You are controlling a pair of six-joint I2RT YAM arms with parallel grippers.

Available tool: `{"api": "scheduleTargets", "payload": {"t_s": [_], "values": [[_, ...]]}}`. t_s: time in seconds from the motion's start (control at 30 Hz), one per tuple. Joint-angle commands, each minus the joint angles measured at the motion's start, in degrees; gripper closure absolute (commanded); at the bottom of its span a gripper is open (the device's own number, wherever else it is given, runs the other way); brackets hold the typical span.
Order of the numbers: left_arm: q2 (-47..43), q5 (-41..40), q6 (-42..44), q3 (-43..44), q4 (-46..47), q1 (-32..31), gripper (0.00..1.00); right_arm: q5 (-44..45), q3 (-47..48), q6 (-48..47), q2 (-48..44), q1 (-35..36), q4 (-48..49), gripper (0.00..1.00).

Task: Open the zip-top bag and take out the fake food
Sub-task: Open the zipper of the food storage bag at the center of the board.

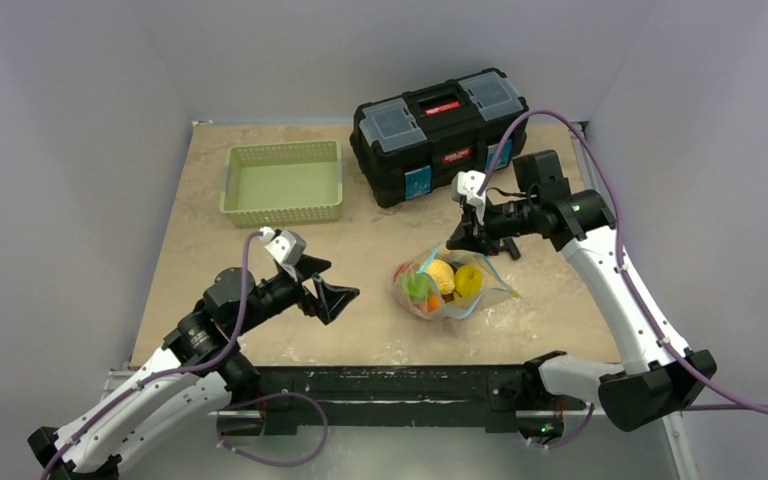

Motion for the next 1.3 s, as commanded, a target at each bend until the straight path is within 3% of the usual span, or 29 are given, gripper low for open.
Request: {"api": "scheduleTargets", "payload": {"t_s": [0.0,1.27], "values": [[-0.4,-2.0,-1.9,1.3,0.2,0.1,0.00,-0.3,4.0,1.8,-1.5,-0.9,1.7,1.00],[-0.6,-3.5,-4.4,0.4,-1.8,0.2,0.00,17.6,13.2,13.9,5.1,-3.8,11.0,1.00]]}}
